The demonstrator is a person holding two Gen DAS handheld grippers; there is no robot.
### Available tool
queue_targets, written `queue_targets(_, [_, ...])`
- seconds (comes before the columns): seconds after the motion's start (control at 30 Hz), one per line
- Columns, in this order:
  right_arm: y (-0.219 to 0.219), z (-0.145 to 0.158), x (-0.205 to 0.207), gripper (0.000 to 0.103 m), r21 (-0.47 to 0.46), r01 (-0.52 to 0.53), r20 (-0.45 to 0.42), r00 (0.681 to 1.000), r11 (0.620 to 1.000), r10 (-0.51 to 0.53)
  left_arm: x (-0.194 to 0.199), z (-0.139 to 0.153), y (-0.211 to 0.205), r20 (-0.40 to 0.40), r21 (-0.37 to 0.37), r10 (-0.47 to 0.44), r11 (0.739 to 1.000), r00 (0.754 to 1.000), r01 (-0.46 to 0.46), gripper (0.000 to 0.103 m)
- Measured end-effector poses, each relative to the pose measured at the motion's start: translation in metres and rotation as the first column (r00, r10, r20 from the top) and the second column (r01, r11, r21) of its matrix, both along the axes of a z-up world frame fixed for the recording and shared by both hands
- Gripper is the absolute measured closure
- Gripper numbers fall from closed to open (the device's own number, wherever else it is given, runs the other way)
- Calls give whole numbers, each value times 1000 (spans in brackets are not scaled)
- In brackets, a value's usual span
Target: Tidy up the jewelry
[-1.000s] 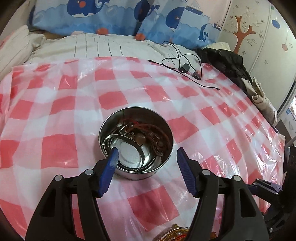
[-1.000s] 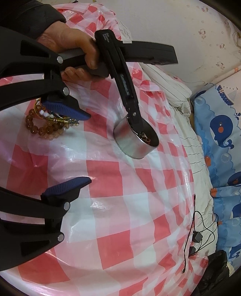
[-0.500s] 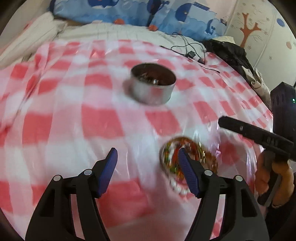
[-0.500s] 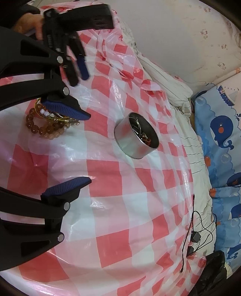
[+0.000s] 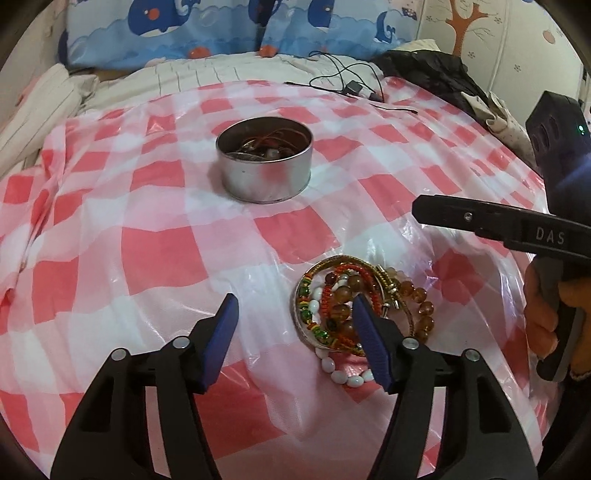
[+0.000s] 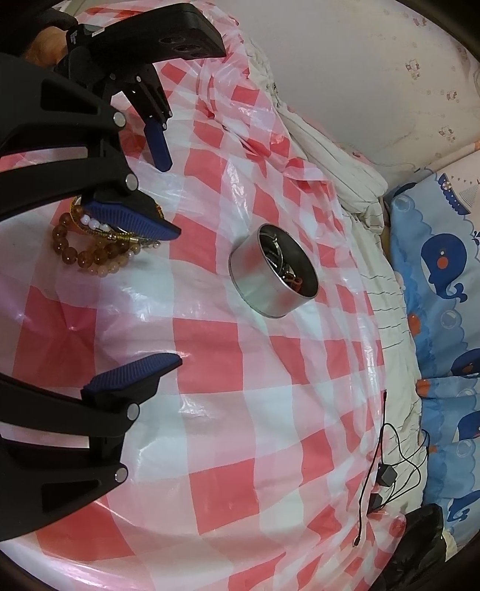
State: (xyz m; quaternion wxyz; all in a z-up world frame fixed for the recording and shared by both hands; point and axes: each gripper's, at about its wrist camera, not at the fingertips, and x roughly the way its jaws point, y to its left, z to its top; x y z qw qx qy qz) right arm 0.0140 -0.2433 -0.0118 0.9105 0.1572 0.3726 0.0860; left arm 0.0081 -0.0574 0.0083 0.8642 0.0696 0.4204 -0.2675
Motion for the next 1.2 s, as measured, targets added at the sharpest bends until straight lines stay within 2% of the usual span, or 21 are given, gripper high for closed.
queue_targets(0.1, [0, 0, 0, 41, 2, 0, -1, 1000, 1000, 0, 0, -2, -7, 12, 31, -14, 999, 1000, 14, 51])
queue_targets(0.27, [0, 0, 1, 41, 0, -2, -2, 1000, 1000, 2, -8, -5, -24, 51, 123, -73, 990, 996, 66, 58])
queue_targets(0.3, [0, 0, 1, 41, 0, -2, -3, 1000, 1000, 2, -9, -6, -25, 51, 130, -78, 989, 996, 71, 64])
queue_targets(0.33, [0, 0, 1, 41, 0, -2, -3, 1000, 1000, 2, -9, -6, -25, 40, 126, -85, 989, 996, 79, 72])
queue_targets(0.43, [0, 0, 0, 41, -1, -2, -2, 1000, 1000, 2, -7, -5, -22, 20, 101, -87, 991, 996, 84, 85])
queue_targets(0.53, [0, 0, 0, 41, -1, -3, -2, 1000, 1000, 3, -4, 0, -12, 2, 39, -68, 997, 998, 68, 100])
queue_targets(0.57, [0, 0, 0, 41, -1, -4, -3, 1000, 1000, 4, -1, 4, -7, -11, -9, -58, 998, 998, 58, 100])
queue_targets(0.63, [1, -1, 0, 41, -2, -5, -3, 1000, 1000, 5, 2, 10, 2, -7, -52, -33, 998, 999, 33, 101])
queue_targets(0.8, [2, -2, 0, 41, -4, -9, -6, 1000, 1000, 9, 8, 17, 17, 1, -91, 18, 996, 1000, -18, 103])
queue_targets(0.87, [3, -2, 0, 41, -5, -8, -6, 1000, 1000, 8, 12, 15, 20, -55, -160, -10, 987, 998, 1, 103])
queue_targets(0.9, [3, -2, 0, 40, -5, -8, -7, 1000, 1000, 8, 13, 14, 21, -64, -169, -7, 986, 998, -4, 102])
queue_targets(0.93, [3, -3, 0, 40, -4, -9, -8, 1000, 1000, 9, 13, 11, 18, -79, -164, -17, 986, 997, 4, 100])
queue_targets(0.97, [4, -3, -1, 40, -5, -9, -8, 1000, 1000, 9, 12, 9, 14, -85, -151, -30, 988, 996, 17, 90])
queue_targets(1.0, [4, -3, -1, 40, -5, -11, -8, 1000, 1000, 11, 10, 6, 9, -79, -124, -32, 992, 996, 22, 75])
queue_targets(1.03, [4, -3, -1, 40, -6, -12, -8, 1000, 1000, 12, 9, 4, 5, -77, -106, -35, 994, 996, 27, 66])
queue_targets(1.1, [4, -3, -1, 40, -6, -14, -8, 1000, 1000, 14, 6, -2, -3, -81, -79, -54, 996, 995, 48, 66])
queue_targets(1.17, [3, -3, -1, 40, -5, -15, -9, 1000, 1000, 15, 2, -6, -12, -56, 7, -56, 998, 997, 57, 67])
queue_targets(1.2, [3, -3, -1, 40, -4, -15, -9, 1000, 1000, 15, 1, -8, -14, -49, 32, -58, 998, 997, 60, 83])
